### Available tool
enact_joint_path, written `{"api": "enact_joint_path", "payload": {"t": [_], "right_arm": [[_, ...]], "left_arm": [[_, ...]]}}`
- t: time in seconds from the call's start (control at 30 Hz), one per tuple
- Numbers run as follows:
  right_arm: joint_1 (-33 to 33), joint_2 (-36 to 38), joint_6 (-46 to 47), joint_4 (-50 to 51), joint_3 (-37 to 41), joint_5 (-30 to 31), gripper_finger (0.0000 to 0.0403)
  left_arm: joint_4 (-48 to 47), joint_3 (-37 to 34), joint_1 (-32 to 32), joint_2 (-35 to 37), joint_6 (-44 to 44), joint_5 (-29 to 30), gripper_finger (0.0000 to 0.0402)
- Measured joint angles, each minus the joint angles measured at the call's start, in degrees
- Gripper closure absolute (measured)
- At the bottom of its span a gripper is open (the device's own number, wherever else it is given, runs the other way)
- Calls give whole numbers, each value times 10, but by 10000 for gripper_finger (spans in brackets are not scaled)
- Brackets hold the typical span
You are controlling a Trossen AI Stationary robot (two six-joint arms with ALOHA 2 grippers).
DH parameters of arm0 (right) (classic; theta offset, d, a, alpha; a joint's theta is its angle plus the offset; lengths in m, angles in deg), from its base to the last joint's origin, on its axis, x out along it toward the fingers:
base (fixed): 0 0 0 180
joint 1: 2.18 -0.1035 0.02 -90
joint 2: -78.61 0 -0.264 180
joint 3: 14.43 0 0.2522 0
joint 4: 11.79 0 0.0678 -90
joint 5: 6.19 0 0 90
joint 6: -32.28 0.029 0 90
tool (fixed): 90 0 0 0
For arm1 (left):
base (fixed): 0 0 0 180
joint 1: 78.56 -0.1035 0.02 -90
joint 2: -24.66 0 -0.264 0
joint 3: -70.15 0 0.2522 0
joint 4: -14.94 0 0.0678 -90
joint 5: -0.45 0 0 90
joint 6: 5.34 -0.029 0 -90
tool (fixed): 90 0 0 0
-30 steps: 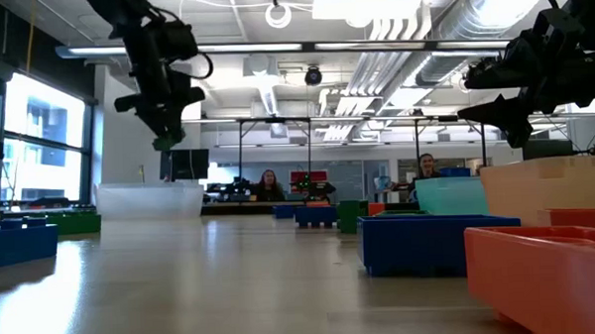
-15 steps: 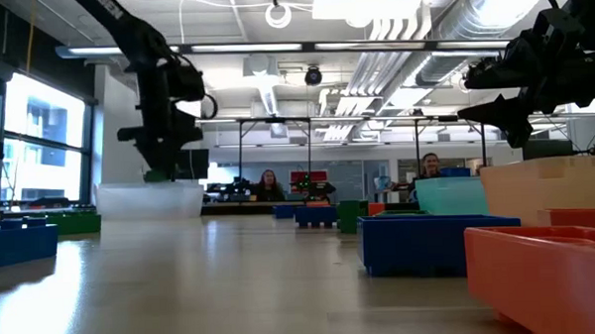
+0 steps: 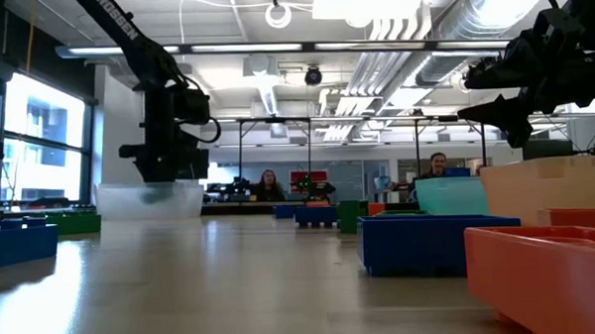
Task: Sort & place blocks by color
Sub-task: Put the green game piece into the transparent bin, then put the orange game piece into the blue bin
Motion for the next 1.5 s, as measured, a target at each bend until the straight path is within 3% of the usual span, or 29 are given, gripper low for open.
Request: {"api": "enact_joint_path", "payload": {"t": [0.57, 0.9, 1.1, 1.5], "right_arm": [[0, 0, 0, 0, 0, 0, 180], [0, 0, 0, 0, 0, 0, 180], [0, 0, 0, 0, 0, 0, 180], [0, 0, 0, 0, 0, 0, 180]], "left_arm": [[-3, 0, 0, 0, -19, -17, 191], [-86, 84, 5, 4, -5, -20, 189], [-113, 136, 27, 32, 34, -55, 190], [-119, 157, 143, 131, 116, -129, 189]]}}
